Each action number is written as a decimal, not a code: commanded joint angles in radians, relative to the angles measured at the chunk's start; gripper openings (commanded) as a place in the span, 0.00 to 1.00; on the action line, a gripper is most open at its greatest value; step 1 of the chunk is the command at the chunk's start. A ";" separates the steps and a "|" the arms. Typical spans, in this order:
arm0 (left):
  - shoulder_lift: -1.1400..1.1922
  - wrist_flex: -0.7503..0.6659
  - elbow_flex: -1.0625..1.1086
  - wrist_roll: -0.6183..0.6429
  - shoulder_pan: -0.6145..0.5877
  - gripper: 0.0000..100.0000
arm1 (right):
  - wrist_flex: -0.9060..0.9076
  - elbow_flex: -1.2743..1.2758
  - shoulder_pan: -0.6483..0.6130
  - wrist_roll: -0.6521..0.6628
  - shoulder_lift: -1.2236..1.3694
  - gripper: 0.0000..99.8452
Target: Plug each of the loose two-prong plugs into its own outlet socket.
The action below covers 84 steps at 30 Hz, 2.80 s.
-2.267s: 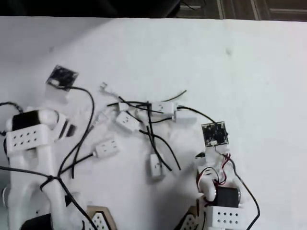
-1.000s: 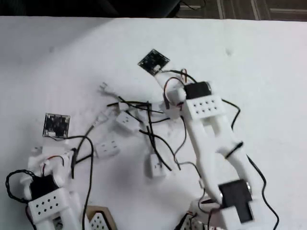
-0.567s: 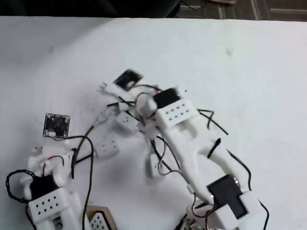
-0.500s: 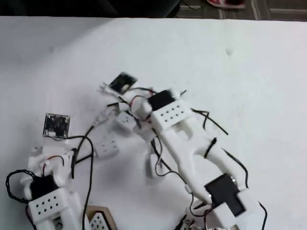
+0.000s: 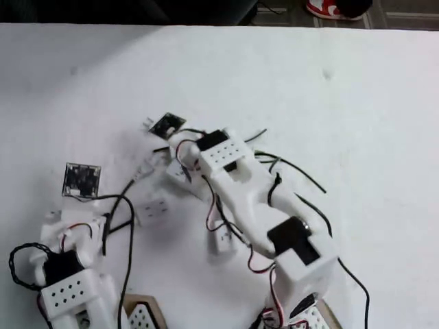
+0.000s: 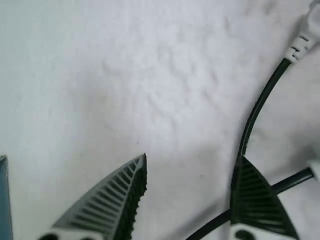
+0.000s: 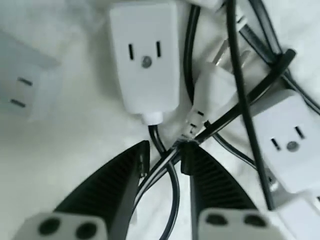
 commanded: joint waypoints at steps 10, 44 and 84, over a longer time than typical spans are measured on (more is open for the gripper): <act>-0.015 -0.018 -0.003 0.014 0.004 0.27 | 0.025 -0.206 0.102 -0.060 0.162 0.02; -0.015 -0.018 -0.002 0.014 0.004 0.27 | 0.509 -0.175 0.418 -0.436 -0.309 0.02; -0.015 -0.018 -0.002 0.014 0.005 0.27 | 0.518 -0.057 0.394 0.267 -0.503 0.05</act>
